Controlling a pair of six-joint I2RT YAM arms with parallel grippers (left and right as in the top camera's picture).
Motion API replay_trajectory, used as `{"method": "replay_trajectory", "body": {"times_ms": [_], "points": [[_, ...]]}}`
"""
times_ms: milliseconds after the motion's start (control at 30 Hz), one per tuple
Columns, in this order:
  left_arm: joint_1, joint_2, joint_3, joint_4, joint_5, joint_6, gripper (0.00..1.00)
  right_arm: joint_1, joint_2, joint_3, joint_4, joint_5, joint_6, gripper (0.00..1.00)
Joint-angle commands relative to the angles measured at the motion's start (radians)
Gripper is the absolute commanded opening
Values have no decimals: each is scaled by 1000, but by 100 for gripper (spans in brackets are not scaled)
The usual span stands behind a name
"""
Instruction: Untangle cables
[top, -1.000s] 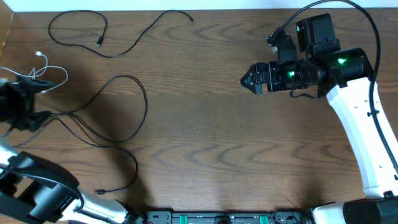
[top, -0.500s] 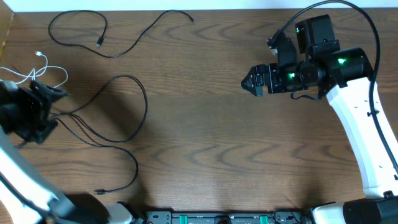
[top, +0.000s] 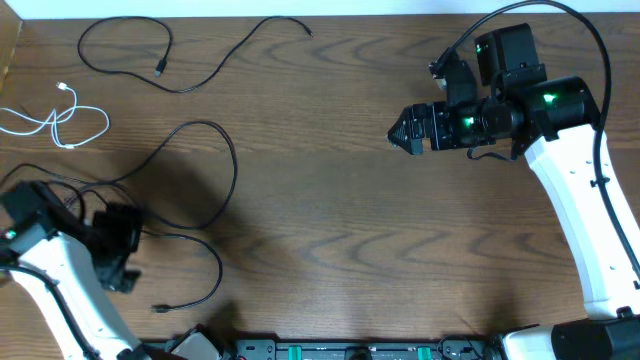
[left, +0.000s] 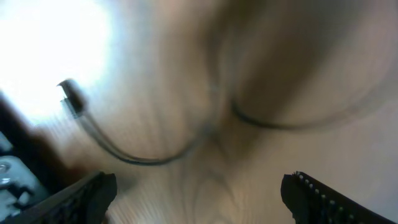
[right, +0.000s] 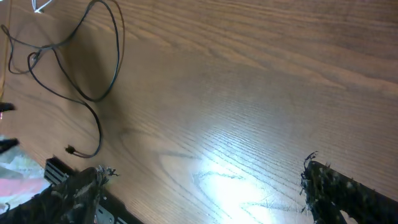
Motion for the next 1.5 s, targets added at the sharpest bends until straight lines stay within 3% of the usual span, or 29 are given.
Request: {"method": "replay_trajectory", "body": {"times_ms": [0, 100, 333, 800, 867, 1000, 1167, 1267, 1467], "points": [[-2, -13, -101, 38, -164, -267, 90, 9, 5, 2, 1, 1, -16, 99], [-2, -13, -206, 108, -184, -391, 90, 9, 5, 2, 0, 0, -16, 99], [-2, -13, -352, 233, -207, -506, 91, 9, 5, 2, 3, 1, -16, 99], [-2, -13, -531, 429, -207, -509, 90, 9, 5, 2, 16, 1, -15, 99], [-2, -13, -547, 448, -206, -509, 82, 9, 5, 2, 19, 1, -15, 99], [-2, -13, -578, 498, -206, -505, 53, 9, 5, 2, 24, 1, -15, 99], [-2, -13, -579, 520, -199, -472, 30, 9, 5, 2, 23, 1, -15, 99], [-2, -13, -579, 544, -155, -418, 8, 9, 5, 2, 22, 1, -15, 99], [-2, -13, -571, 542, -94, -355, 7, 9, 5, 2, 22, 1, -15, 99]]}}
